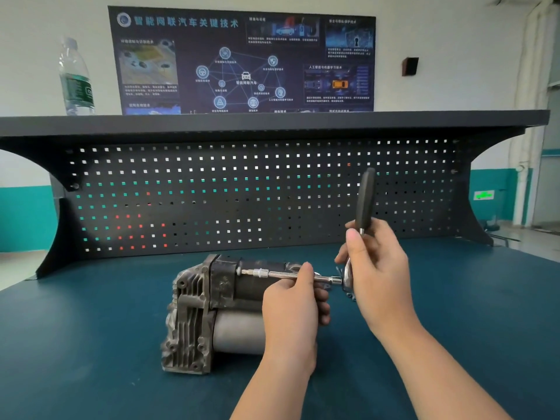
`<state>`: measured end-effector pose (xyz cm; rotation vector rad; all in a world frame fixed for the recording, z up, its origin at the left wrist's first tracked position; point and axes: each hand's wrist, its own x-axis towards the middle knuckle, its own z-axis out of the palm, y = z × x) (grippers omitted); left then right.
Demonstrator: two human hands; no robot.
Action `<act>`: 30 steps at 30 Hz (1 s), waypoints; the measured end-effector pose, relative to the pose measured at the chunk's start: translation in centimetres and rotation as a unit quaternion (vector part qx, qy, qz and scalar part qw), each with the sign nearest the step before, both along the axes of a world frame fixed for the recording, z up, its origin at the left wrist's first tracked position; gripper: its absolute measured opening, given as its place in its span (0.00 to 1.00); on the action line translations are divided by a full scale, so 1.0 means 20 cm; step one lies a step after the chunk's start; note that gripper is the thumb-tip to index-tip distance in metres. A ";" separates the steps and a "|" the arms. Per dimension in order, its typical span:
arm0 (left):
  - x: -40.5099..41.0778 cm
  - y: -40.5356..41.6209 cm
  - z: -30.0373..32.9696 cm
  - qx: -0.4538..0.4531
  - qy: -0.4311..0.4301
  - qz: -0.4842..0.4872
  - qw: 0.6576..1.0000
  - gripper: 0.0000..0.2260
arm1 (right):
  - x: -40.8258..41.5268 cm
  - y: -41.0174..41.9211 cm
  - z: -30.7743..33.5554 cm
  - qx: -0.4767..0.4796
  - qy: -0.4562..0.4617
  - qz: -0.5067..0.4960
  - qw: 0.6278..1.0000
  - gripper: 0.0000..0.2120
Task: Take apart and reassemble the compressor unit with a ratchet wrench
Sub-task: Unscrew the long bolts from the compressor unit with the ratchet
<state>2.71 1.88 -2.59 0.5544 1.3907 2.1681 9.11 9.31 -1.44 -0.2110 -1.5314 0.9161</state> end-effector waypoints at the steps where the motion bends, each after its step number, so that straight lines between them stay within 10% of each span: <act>1: 0.00 0.00 0.00 0.002 -0.002 0.001 1.000 0.14 | 0.00 -0.01 0.00 -0.010 0.002 -0.005 1.000 0.05; 5: 0.00 0.00 0.00 0.014 -0.012 -0.001 1.000 0.13 | -0.02 0.04 0.02 -0.221 -0.052 0.018 0.974 0.10; 9: 0.00 0.01 0.00 0.020 -0.021 0.007 1.000 0.14 | -0.02 0.07 -0.02 -0.528 -0.049 0.215 0.820 0.10; 11: 0.00 0.01 0.00 0.019 -0.024 0.012 0.999 0.14 | -0.03 0.06 -0.02 -0.530 -0.028 0.237 0.814 0.10; 15: 0.00 0.00 -0.01 0.001 -0.004 0.014 1.000 0.16 | -0.02 0.04 0.03 -0.223 -0.040 0.067 0.972 0.08; 18: 0.00 0.01 -0.01 -0.004 0.002 0.013 1.000 0.18 | -0.01 0.03 0.02 -0.052 -0.038 0.013 0.998 0.08; 22: -0.01 0.01 -0.01 -0.007 -0.009 0.010 1.000 0.17 | -0.03 0.05 0.01 -0.199 -0.043 0.052 0.978 0.09; 26: 0.00 0.01 -0.01 0.006 -0.017 0.011 1.000 0.16 | -0.04 0.07 -0.02 -0.458 -0.037 0.188 0.868 0.09; 30: 0.00 0.02 -0.02 0.010 -0.020 0.010 1.000 0.17 | -0.05 0.07 -0.02 -0.459 -0.029 0.216 0.861 0.10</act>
